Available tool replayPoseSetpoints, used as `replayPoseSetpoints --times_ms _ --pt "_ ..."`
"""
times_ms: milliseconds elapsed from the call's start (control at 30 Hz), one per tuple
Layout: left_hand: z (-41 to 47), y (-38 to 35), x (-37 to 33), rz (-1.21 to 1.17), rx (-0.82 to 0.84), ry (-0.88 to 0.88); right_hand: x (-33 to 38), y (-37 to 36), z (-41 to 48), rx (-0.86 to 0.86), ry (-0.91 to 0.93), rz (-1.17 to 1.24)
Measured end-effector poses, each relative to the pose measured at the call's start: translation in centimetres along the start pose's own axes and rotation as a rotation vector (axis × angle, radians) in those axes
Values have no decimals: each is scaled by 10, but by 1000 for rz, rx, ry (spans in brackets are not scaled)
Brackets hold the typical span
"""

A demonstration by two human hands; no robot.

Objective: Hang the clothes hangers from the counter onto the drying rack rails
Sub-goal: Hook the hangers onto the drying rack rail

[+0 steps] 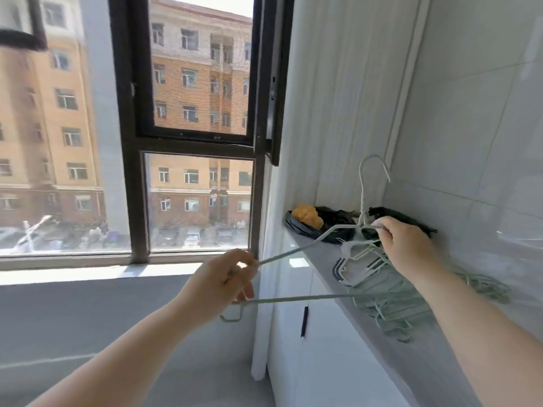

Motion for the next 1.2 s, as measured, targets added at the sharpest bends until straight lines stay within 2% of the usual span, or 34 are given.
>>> replayPoseSetpoints --times_ms 133,267,500,633,733,933,1033,1200 --pt "-21 50 22 223 6 88 82 -22 25 32 127 53" --pt "-54 121 52 359 -92 142 200 -48 42 75 310 128" --pt "-127 284 118 551 -503 266 416 -81 62 101 545 343" --pt "-177 362 158 628 -647 353 519 -93 64 102 645 420" --pt "-216 411 182 564 -692 456 584 -100 66 158 716 426" --pt "-278 484 223 79 -705 658 685 -104 86 277 776 414" --pt "-296 512 231 -100 -770 682 724 -102 105 253 799 426" --pt "-290 560 247 -172 -834 660 776 -98 152 112 811 463"
Point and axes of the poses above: each hand's wrist, its own z-axis towards the middle knuckle, its own y-axis out of the back of the hand, x = y × z, the point moved 4 cm from there along z, towards the middle knuckle, and after that the axes turned 13 degrees about y, right-handed, at the moved point
